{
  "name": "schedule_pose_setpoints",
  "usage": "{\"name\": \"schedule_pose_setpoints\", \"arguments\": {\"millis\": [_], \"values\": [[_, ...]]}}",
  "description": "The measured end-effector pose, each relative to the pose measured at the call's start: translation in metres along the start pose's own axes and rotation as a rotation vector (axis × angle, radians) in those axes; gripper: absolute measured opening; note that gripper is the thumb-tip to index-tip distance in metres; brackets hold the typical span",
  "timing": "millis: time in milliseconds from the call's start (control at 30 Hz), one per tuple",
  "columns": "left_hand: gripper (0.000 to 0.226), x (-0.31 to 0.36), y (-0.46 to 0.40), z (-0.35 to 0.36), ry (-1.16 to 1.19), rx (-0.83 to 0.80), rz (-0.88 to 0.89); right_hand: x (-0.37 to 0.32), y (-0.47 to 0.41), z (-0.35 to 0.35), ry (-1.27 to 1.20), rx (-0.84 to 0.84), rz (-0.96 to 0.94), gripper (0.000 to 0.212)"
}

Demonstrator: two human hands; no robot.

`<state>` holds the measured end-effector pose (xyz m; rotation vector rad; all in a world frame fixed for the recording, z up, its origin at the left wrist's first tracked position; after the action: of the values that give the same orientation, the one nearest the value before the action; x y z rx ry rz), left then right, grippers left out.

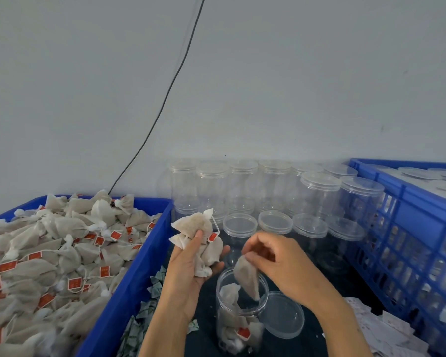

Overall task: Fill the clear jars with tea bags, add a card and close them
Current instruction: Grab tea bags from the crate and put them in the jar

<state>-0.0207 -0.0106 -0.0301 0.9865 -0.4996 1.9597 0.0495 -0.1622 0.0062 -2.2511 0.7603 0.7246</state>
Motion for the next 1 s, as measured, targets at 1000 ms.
{"name": "schedule_pose_setpoints", "arguments": {"millis": [1000], "values": [[0.016, 0.002, 0.008, -0.006, -0.462, 0.077, 0.061, 0.002, -0.003, -0.004, -0.012, 0.157, 0.164, 0.013]]}}
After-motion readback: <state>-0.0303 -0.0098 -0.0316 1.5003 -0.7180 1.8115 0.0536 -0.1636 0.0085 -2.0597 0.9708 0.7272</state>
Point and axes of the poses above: each hand's wrist, its own y-axis away from the middle knuckle, its own z-axis out of the palm, x = y × z, the point moved 4 cm from there along -y, towards the middle knuckle, and after that the axes turned 4 degrees about x, right-handed, at the moved point
